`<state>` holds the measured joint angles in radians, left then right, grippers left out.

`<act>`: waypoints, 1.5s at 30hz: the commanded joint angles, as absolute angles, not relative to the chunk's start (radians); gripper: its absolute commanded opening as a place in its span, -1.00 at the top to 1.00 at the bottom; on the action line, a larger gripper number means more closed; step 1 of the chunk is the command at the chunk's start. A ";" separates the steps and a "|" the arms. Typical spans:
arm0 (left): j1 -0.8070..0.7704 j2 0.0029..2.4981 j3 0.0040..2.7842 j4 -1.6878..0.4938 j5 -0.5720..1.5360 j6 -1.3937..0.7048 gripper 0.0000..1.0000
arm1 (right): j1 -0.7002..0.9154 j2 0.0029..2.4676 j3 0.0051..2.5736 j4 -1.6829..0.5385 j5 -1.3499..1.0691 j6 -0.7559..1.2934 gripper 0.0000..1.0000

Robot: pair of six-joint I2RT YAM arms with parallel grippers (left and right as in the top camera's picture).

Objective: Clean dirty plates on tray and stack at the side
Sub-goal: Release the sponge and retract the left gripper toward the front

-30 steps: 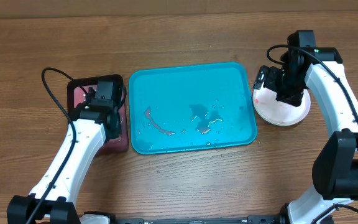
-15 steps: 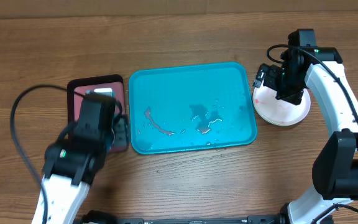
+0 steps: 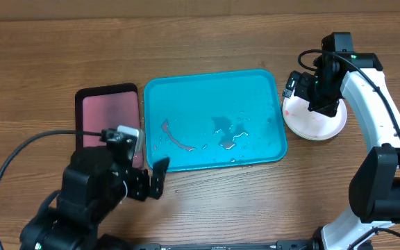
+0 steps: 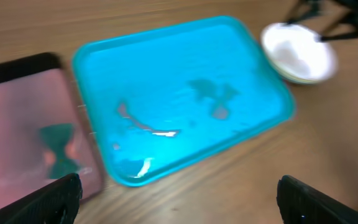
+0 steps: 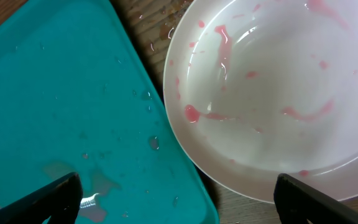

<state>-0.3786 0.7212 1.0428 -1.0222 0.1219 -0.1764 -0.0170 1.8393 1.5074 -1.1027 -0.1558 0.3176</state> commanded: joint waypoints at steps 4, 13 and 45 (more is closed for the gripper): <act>-0.383 0.724 1.062 -1.040 0.248 -0.143 -1.00 | -0.012 1.813 1.532 -1.101 -0.155 0.306 -1.00; -0.385 0.741 1.039 -1.022 0.096 -0.097 -1.00 | -0.012 1.813 1.532 -1.101 -0.155 0.306 -1.00; -0.059 0.002 0.004 -0.056 0.235 0.459 -1.00 | -0.012 1.813 1.532 -1.101 -0.155 0.307 -1.00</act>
